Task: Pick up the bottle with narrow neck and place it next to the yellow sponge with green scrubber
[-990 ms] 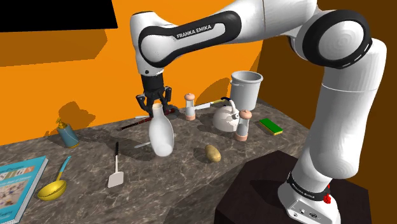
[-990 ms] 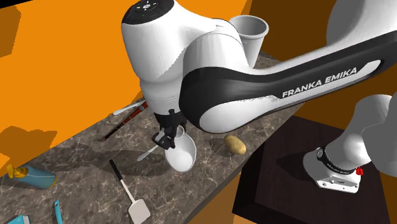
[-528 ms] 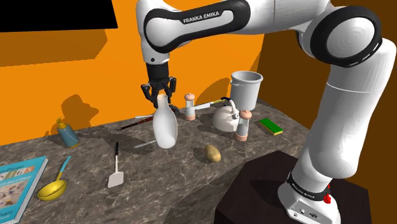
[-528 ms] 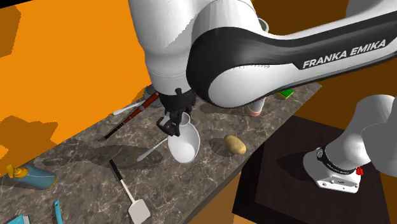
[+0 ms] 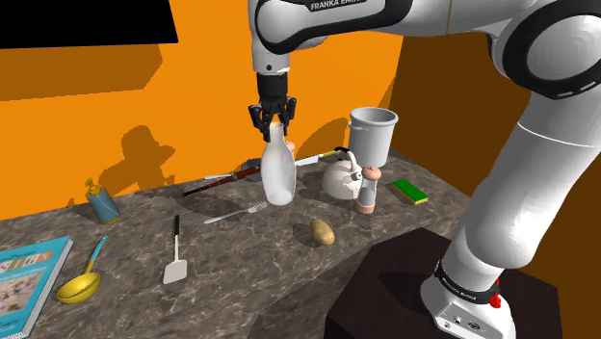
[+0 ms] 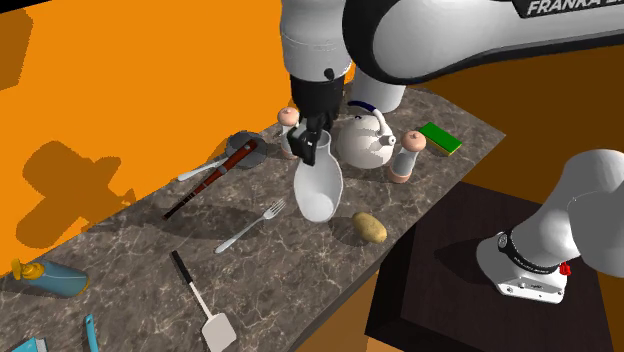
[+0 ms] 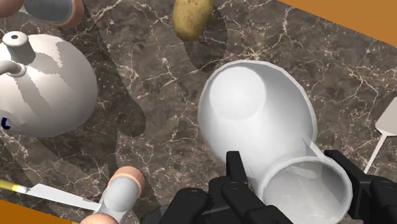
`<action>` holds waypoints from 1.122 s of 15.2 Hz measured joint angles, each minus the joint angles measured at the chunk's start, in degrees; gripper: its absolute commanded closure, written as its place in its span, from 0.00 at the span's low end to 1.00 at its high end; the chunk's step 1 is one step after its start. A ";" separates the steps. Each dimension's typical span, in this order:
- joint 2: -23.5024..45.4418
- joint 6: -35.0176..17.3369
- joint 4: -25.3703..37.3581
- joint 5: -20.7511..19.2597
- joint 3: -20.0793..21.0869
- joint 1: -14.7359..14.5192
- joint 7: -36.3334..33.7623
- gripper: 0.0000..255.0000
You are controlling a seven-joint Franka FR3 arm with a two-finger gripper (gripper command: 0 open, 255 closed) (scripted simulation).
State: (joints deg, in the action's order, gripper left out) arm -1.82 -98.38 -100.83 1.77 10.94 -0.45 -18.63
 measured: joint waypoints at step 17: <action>-8.03 10.67 2.13 -0.96 -12.54 9.65 21.87 1.00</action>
State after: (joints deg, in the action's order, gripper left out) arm -9.85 -87.71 -98.70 0.81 -1.60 9.21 3.24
